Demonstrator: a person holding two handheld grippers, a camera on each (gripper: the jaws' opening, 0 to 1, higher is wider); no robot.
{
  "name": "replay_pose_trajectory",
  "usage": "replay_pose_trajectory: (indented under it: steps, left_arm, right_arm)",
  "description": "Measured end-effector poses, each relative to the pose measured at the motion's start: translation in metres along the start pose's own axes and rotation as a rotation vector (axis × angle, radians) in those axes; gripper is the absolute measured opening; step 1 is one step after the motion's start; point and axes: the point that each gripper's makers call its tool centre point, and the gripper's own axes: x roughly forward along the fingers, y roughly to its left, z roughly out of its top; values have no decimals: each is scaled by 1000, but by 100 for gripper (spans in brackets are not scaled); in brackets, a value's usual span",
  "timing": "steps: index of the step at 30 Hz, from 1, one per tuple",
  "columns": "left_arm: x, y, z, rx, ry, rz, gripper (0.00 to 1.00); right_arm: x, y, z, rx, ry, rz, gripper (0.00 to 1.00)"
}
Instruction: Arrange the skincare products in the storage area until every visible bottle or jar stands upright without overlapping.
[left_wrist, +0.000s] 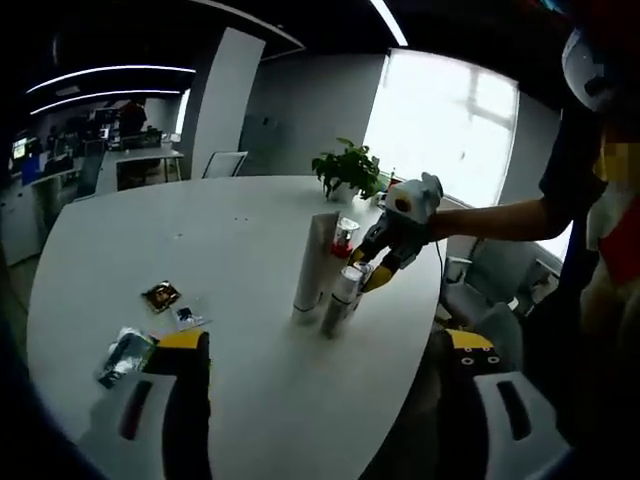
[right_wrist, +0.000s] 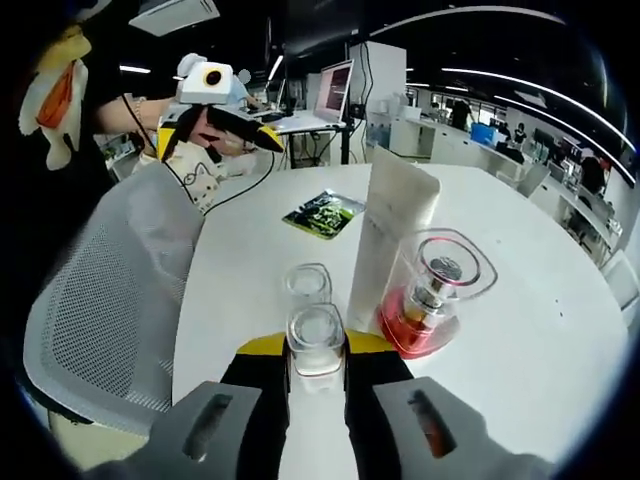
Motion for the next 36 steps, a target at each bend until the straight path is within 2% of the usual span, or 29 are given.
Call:
replay_pose_trajectory:
  steps: [8, 12, 26, 36]
  left_arm:
    - [0, 2, -5, 7, 18, -5, 90]
    - [0, 1, -7, 9, 22, -7, 90]
    - [1, 2, -10, 1, 52, -7, 88]
    - [-2, 10, -13, -16, 72, 3, 94]
  right_arm:
    - [0, 1, 0, 6, -7, -4, 20]
    - [-1, 1, 0, 9, -6, -4, 25]
    - [-6, 0, 0, 23, 0, -21, 28]
    - [-15, -1, -5, 53, 11, -59, 34]
